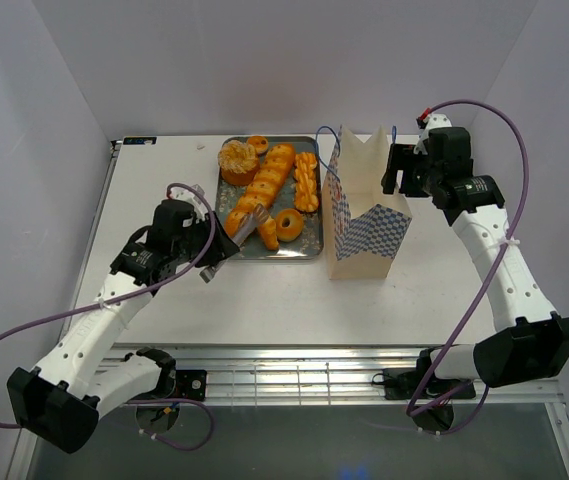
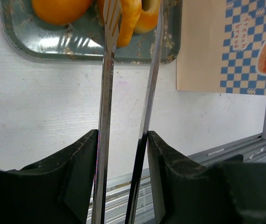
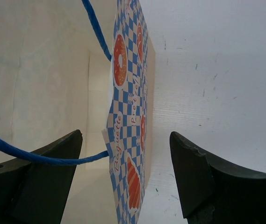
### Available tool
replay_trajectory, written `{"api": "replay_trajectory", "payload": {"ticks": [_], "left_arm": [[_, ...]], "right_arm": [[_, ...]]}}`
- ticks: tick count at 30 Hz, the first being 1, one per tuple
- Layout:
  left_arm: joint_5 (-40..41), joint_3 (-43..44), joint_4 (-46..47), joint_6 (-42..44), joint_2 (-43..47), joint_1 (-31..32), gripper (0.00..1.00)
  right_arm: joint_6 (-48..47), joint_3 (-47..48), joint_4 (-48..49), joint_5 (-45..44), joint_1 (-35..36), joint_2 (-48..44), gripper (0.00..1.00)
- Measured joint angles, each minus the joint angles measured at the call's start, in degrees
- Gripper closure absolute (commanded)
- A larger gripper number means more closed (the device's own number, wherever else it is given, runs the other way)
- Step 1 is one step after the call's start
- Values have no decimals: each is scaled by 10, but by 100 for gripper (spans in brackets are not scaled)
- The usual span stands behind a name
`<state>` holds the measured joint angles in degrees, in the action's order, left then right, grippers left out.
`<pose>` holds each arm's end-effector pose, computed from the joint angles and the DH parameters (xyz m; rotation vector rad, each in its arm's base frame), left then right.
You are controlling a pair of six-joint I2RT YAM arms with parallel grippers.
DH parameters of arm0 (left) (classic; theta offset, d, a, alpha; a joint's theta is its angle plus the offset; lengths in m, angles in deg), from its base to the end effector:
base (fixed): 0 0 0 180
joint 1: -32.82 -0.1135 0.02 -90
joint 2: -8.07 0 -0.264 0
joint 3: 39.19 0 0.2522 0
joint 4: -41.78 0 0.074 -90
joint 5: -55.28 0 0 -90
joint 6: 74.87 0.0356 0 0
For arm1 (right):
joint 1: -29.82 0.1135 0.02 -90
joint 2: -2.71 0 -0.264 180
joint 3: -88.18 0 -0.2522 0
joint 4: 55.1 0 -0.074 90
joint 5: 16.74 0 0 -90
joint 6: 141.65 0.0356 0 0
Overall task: Place the fake bread into the paper bag
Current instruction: Pick up the fake bread from the plate.
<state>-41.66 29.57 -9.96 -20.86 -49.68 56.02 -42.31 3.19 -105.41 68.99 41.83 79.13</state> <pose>0.1909 -0.0865 0.3136 -0.1983 2.3604 -0.6611 0.2844 0.0578 0.3929 -0.0054 2.1259 0.1416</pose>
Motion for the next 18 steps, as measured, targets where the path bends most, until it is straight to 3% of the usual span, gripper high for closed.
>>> {"api": "replay_trajectory", "payload": {"ticks": [11,18], "left_arm": [[100,4,-30,-32,-59,114,45],[142,14,-36,-40,-89,133,44]], "right_arm": [[0,-5,23,30,0,-29,18],[0,-13,26,32,0,-32,18]]}}
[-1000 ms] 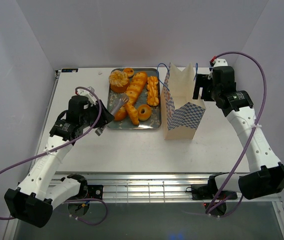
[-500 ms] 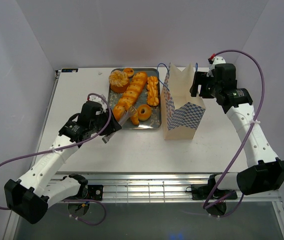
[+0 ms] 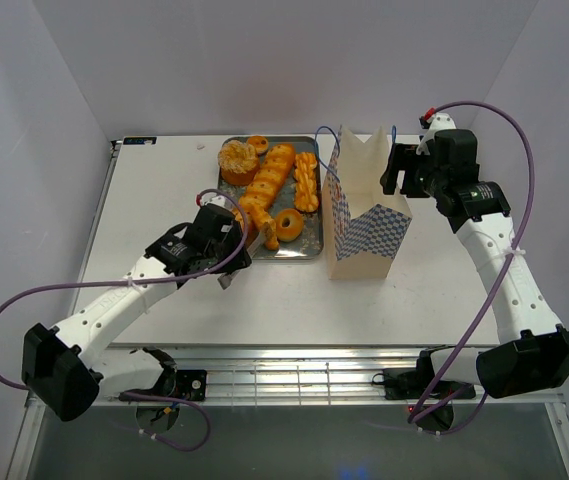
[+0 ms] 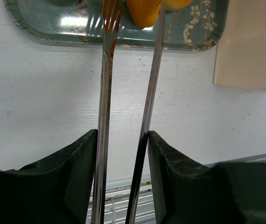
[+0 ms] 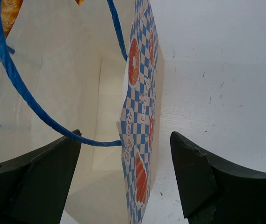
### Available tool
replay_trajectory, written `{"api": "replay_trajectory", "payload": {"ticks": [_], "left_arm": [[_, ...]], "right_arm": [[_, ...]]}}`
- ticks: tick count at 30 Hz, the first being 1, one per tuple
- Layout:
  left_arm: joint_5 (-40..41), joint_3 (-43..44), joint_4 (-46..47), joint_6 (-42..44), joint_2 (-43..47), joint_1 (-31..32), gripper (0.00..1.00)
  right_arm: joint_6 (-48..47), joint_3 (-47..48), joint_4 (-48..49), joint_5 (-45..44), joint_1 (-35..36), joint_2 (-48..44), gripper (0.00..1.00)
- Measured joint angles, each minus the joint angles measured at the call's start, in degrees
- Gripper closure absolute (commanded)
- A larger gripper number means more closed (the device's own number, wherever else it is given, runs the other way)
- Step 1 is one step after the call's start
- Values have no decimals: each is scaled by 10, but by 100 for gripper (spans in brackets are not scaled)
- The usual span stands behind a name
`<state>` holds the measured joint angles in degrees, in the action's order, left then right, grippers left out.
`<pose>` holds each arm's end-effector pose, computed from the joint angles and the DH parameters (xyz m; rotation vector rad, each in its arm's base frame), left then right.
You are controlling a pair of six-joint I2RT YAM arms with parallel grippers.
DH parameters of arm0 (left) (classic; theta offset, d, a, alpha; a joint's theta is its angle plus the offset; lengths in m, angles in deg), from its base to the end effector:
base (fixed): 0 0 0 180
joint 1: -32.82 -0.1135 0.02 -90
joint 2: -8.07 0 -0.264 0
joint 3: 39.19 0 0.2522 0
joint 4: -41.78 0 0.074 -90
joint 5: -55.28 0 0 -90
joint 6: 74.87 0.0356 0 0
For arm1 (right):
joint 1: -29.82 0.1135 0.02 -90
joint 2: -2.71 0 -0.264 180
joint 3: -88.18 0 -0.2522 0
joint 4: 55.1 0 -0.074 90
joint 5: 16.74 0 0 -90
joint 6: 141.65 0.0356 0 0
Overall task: Place the fake bread into the paper bag
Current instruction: Pick up the fake bread from the plate.
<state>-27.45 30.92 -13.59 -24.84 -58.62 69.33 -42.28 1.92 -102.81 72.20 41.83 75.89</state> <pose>0.1913 -0.1360 0.2849 -0.1309 2.5109 -0.4111 0.2713 0.0570 0.4048 -0.0357 2.0510 0.2138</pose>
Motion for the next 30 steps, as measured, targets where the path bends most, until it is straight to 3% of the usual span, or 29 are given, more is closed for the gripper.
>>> {"api": "replay_trajectory", "payload": {"ticks": [10,13,22,30], "left_arm": [[26,37,12,10,-65,1,46],[26,37,16,12,-67,1,54],[38,37,26,16,-50,4,92],[51,62,-1,15,-2,3,99]], "right_arm": [[0,-2,1,0,0,-1,18],[0,-2,2,5,0,-1,20],[3,-3,7,15,0,-1,32],[3,-3,10,15,0,-1,34]]}}
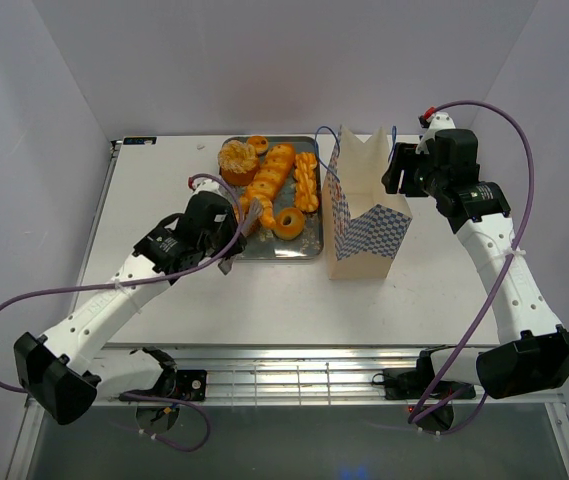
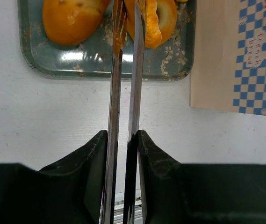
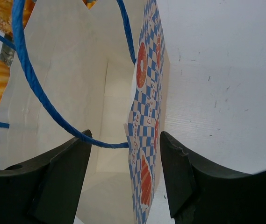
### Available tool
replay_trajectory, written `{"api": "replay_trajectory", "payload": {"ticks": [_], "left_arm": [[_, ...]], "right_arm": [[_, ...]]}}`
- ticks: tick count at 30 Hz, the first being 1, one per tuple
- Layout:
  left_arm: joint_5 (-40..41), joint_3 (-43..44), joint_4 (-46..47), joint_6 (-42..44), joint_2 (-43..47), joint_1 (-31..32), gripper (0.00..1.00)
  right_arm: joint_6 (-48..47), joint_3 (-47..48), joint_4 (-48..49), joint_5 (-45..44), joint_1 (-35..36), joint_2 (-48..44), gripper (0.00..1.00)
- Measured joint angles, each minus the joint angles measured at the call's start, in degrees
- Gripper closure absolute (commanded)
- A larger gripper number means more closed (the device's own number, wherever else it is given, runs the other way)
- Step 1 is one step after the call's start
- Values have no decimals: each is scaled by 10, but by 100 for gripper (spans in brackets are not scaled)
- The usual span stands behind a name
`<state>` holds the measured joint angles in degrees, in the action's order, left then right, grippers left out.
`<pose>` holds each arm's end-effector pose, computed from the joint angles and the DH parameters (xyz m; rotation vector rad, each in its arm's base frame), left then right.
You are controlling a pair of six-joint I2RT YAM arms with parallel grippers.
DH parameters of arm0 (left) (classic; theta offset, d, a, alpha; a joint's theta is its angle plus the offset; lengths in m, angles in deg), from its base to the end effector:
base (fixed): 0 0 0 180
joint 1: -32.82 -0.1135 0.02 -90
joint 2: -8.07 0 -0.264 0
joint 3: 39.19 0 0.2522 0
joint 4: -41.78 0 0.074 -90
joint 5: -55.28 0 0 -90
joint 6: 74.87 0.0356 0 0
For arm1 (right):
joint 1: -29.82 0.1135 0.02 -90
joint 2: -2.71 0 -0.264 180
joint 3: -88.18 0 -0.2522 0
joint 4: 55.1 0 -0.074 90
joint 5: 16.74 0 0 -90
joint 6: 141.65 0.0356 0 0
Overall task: Place the fake bread into the paper bag
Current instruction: Pick up the fake bread from the plate.
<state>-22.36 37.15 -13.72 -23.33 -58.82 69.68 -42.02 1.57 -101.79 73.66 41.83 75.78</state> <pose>0.1971 -0.1383 0.3194 -0.1373 2.3801 -0.3830 0.2717 0.0581 0.4050 -0.0468 2.0392 0.2445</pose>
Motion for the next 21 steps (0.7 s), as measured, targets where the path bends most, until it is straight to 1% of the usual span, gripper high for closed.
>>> {"api": "replay_trajectory", "payload": {"ticks": [8,12,18,21], "left_arm": [[4,75,-21,0,50,0,100],[-4,104,-33,-1,70,0,100],[-44,157,-46,-4,89,0,100],[-77,182,-30,-5,106,0,100]], "right_arm": [[2,-3,1,0,0,0,41],[3,-3,1,-2,0,0,42],[4,-3,1,-15,0,0,44],[5,-3,1,-18,0,0,46]]}}
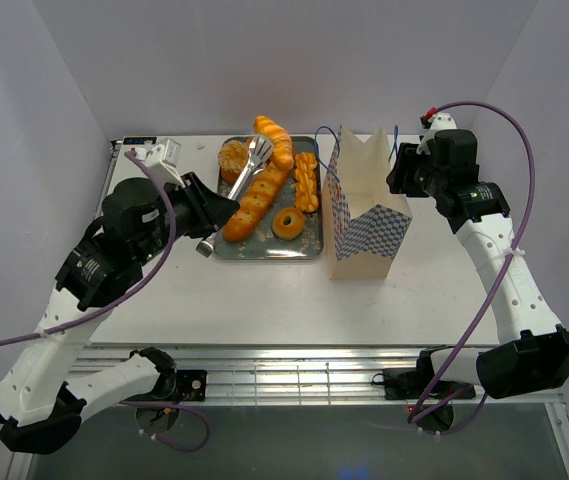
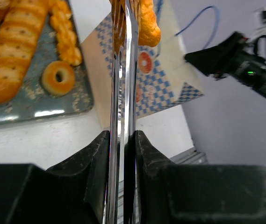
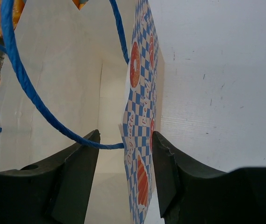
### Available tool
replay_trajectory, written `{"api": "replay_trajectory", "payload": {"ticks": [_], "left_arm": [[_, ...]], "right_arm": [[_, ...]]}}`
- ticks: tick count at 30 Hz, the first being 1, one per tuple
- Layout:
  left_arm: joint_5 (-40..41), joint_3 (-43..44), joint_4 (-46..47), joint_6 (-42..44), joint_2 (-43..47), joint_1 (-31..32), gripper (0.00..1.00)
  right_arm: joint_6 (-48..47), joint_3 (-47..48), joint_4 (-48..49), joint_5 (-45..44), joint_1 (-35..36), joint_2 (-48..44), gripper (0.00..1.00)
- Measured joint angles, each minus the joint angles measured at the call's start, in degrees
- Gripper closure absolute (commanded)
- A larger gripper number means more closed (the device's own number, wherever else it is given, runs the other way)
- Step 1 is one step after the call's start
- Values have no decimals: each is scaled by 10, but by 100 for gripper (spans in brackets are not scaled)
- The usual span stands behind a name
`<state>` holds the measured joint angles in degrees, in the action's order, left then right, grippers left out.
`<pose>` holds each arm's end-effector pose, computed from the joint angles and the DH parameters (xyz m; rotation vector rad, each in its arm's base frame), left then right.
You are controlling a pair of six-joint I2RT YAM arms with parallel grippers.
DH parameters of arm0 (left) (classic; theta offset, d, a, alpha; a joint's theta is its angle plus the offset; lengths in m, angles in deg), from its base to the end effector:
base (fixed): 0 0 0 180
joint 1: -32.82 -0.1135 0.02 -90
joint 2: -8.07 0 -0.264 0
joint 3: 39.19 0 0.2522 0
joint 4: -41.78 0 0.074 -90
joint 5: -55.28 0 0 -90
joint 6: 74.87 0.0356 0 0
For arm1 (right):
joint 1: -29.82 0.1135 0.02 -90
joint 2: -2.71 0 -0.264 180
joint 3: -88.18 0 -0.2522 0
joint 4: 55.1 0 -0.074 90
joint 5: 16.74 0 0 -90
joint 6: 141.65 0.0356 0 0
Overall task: Place the fake bread into the paper bag
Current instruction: Pick up the fake bread from the plate, then place the fake bread in the paper bag.
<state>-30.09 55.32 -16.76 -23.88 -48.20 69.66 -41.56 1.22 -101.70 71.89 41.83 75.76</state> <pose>0.1411 -0.1021 0.4512 -0.0946 2.0073 -0.7956 0.2721 0.0570 0.4032 -0.0191 2.0419 0.2177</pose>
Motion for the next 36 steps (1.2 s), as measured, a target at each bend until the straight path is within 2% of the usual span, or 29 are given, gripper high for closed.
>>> {"api": "replay_trajectory", "payload": {"ticks": [7,16,28,34,36], "left_arm": [[-132,18,94,-20,20,0,100],[-236,12,189,-42,-56,0,100],[-253,-19,213,-48,-151,0,99],[-254,-21,214,-48,-175,0,93],[-254,-22,214,-48,-182,0,88]], "right_arm": [[2,0,0,-2,0,0,46],[3,0,0,-8,0,0,46],[4,0,0,-15,0,0,47],[4,0,0,-16,0,0,47],[4,0,0,-17,0,0,47]]}}
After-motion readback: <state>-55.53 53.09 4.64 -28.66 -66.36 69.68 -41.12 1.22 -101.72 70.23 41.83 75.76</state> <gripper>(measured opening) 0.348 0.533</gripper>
